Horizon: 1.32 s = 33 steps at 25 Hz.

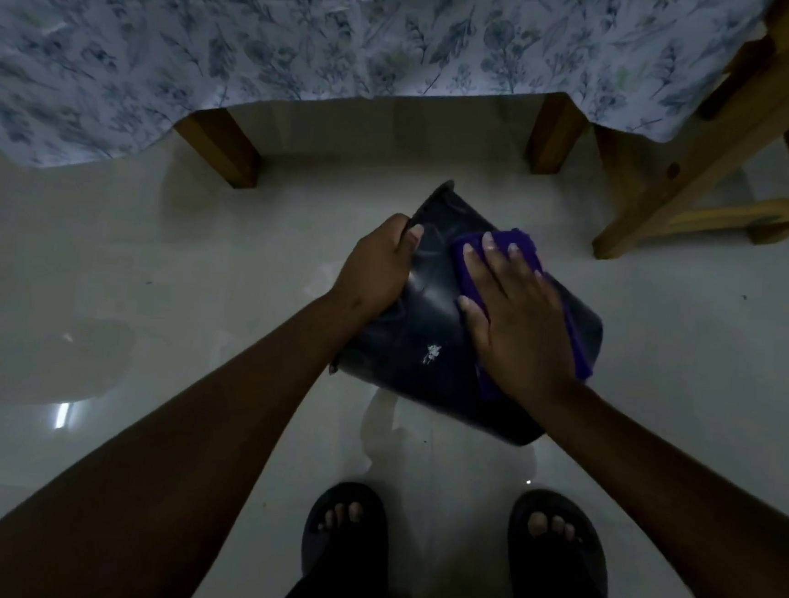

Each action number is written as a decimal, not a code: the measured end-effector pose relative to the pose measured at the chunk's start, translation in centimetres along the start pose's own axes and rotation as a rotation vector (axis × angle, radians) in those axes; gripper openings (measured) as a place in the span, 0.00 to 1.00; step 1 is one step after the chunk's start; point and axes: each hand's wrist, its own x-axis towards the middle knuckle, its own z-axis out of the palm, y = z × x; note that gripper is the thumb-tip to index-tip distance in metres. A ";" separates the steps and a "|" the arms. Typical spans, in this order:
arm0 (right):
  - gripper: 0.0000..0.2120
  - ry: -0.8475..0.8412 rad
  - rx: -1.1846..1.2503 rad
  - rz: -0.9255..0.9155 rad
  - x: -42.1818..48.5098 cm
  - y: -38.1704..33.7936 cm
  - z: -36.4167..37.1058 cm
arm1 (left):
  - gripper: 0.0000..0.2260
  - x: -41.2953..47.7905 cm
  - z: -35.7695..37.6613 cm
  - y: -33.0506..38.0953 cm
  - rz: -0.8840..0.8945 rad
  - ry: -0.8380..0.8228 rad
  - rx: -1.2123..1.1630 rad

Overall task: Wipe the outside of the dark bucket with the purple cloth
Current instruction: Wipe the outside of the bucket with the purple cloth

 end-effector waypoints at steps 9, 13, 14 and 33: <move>0.26 -0.026 0.295 -0.011 0.2 -0.2 0.3 | 0.10 0.4 -1.6 1.2 0.093 -0.190 0.048; 0.25 -0.042 0.370 0.005 1.8 0.5 1.2 | 0.10 -5.2 -3.4 -2.7 0.051 -0.146 -0.018; 0.25 -0.056 0.390 0.024 2.0 0.6 1.1 | 0.11 -6.2 -3.3 -3.7 0.039 -0.100 0.021; 0.26 -0.066 -0.117 -0.372 -6.5 -2.0 1.4 | 0.16 -0.7 -0.6 0.2 0.063 -0.038 0.165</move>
